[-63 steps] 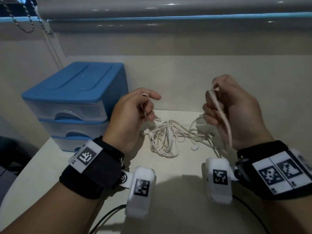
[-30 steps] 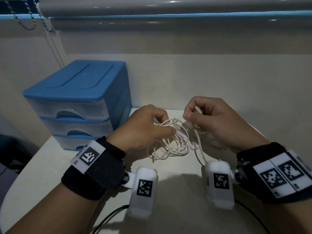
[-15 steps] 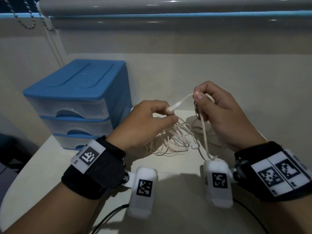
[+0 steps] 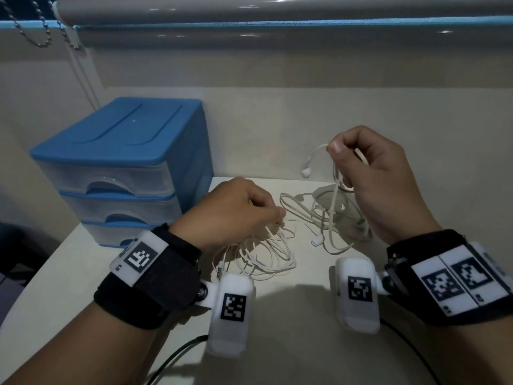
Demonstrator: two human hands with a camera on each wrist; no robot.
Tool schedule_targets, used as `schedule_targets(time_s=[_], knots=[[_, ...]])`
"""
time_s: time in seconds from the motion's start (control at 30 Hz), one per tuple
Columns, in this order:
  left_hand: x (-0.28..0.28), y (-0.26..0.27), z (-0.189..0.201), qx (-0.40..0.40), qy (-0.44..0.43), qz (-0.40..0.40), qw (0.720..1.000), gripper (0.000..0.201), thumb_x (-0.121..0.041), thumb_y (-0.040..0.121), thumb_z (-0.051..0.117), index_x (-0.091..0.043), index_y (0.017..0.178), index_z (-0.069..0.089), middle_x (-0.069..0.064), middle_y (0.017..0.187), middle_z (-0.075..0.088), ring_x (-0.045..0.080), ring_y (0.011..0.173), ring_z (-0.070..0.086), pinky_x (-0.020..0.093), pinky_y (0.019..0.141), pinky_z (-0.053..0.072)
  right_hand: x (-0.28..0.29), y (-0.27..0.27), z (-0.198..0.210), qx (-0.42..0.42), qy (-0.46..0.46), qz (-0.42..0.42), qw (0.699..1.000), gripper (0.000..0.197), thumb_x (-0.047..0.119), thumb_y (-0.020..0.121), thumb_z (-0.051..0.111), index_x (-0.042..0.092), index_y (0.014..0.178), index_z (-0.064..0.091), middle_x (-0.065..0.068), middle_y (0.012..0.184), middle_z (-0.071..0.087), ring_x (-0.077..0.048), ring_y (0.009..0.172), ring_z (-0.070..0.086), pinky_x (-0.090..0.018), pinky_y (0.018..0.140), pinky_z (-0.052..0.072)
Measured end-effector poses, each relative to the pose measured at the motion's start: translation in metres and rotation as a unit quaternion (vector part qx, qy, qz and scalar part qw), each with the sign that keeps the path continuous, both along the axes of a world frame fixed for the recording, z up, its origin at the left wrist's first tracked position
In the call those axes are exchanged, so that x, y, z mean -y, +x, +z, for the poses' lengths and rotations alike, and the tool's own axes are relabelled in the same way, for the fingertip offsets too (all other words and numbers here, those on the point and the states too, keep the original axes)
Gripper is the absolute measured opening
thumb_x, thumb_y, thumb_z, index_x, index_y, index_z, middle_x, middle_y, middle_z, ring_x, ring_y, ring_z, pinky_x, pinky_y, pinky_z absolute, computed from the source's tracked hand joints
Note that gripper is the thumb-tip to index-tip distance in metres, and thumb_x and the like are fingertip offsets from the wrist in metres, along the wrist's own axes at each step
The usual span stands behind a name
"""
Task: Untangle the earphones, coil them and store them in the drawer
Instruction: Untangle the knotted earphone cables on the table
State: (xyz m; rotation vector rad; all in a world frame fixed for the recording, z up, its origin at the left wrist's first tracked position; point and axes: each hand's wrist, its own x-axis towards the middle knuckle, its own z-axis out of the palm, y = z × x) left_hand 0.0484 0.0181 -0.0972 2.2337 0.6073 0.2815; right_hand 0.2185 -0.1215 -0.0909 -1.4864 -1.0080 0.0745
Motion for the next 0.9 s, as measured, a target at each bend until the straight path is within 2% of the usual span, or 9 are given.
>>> schedule_targets(time_s=[0.07, 0.13, 0.23, 0.3, 0.4, 0.5, 0.63, 0.8, 0.9], knots=[[-0.001, -0.001, 0.001, 0.022, 0.011, 0.021, 0.999, 0.019, -0.049, 0.088, 0.072, -0.032, 0.083, 0.080, -0.009, 0.090, 0.071, 0.007, 0.084, 0.066, 0.036, 0.082, 0.054, 0.000, -0.002, 0.000, -0.002, -0.016, 0.037, 0.999, 0.015, 0.016, 0.099, 0.064, 0.014, 0.085, 0.065, 0.014, 0.067, 0.056, -0.004, 0.061, 0.046, -0.022, 0.066, 0.041], [0.002, -0.002, 0.005, 0.072, -0.019, 0.007, 0.997, 0.018, -0.048, 0.089, 0.072, -0.037, 0.103, 0.075, -0.016, 0.107, 0.069, 0.000, 0.104, 0.063, 0.031, 0.090, 0.048, 0.001, -0.005, -0.001, -0.017, -0.038, 0.093, 0.995, 0.013, 0.014, 0.098, 0.065, 0.010, 0.086, 0.066, 0.009, 0.067, 0.056, -0.007, 0.060, 0.046, -0.021, 0.062, 0.040], [0.008, -0.002, 0.010, 0.125, -0.061, -0.063, 0.988, 0.045, -0.042, 0.090, 0.075, -0.039, 0.132, 0.060, -0.014, 0.128, 0.068, -0.001, 0.125, 0.058, 0.031, 0.104, 0.044, 0.002, -0.010, 0.000, -0.013, -0.073, 0.173, 0.982, 0.012, 0.014, 0.097, 0.066, 0.005, 0.088, 0.068, 0.007, 0.071, 0.060, -0.005, 0.065, 0.053, -0.021, 0.065, 0.042], [0.010, -0.001, 0.010, 0.135, -0.074, -0.089, 0.984, 0.048, -0.035, 0.090, 0.076, -0.034, 0.135, 0.059, -0.006, 0.124, 0.071, 0.005, 0.123, 0.063, 0.042, 0.106, 0.050, 0.002, -0.014, 0.000, -0.014, -0.085, 0.206, 0.975, 0.011, 0.013, 0.096, 0.066, 0.004, 0.090, 0.069, 0.009, 0.075, 0.063, -0.004, 0.069, 0.056, -0.020, 0.068, 0.044], [0.011, -0.001, 0.009, 0.142, -0.078, -0.084, 0.983, 0.033, -0.023, 0.090, 0.078, -0.025, 0.122, 0.069, 0.007, 0.097, 0.076, 0.023, 0.097, 0.073, 0.055, 0.095, 0.055, 0.001, -0.018, 0.000, -0.040, -0.077, 0.236, 0.968, 0.005, 0.009, 0.095, 0.067, 0.005, 0.096, 0.070, 0.001, 0.077, 0.062, -0.013, 0.069, 0.055, -0.024, 0.066, 0.045], [0.008, 0.000, 0.007, 0.166, -0.085, -0.049, 0.981, 0.020, -0.019, 0.092, 0.075, -0.018, 0.112, 0.074, 0.005, 0.075, 0.071, 0.026, 0.079, 0.071, 0.049, 0.088, 0.056, 0.001, -0.018, 0.001, -0.071, -0.053, 0.211, 0.973, 0.018, 0.004, 0.093, 0.068, 0.009, 0.110, 0.068, -0.007, 0.086, 0.059, -0.016, 0.066, 0.054, -0.026, 0.065, 0.049], [0.005, 0.002, 0.007, 0.231, -0.089, 0.001, 0.969, 0.006, -0.012, 0.094, 0.072, -0.007, 0.096, 0.075, 0.015, 0.078, 0.073, 0.016, 0.073, 0.068, 0.025, 0.075, 0.055, 0.001, -0.010, 0.001, -0.060, -0.026, 0.101, 0.993, 0.032, 0.006, 0.091, 0.072, 0.019, 0.120, 0.067, -0.008, 0.110, 0.065, -0.018, 0.072, 0.061, -0.025, 0.067, 0.053], [0.005, 0.003, 0.009, 0.302, -0.126, 0.014, 0.945, 0.009, -0.007, 0.093, 0.071, -0.002, 0.100, 0.073, 0.013, 0.086, 0.076, 0.018, 0.080, 0.071, 0.028, 0.083, 0.059, 0.006, -0.006, 0.002, 0.039, -0.112, 0.103, 0.988, 0.052, 0.038, 0.082, 0.082, 0.042, 0.129, 0.062, 0.016, 0.130, 0.061, -0.002, 0.113, 0.059, -0.025, 0.087, 0.050], [0.008, 0.003, 0.010, 0.304, -0.143, -0.017, 0.942, 0.014, -0.006, 0.092, 0.071, -0.001, 0.105, 0.073, 0.011, 0.093, 0.079, 0.017, 0.089, 0.074, 0.027, 0.086, 0.058, 0.002, -0.012, -0.002, 0.071, -0.135, 0.155, 0.976, 0.050, 0.024, 0.082, 0.083, 0.032, 0.128, 0.065, 0.017, 0.118, 0.068, 0.006, 0.105, 0.059, -0.010, 0.084, 0.041]])
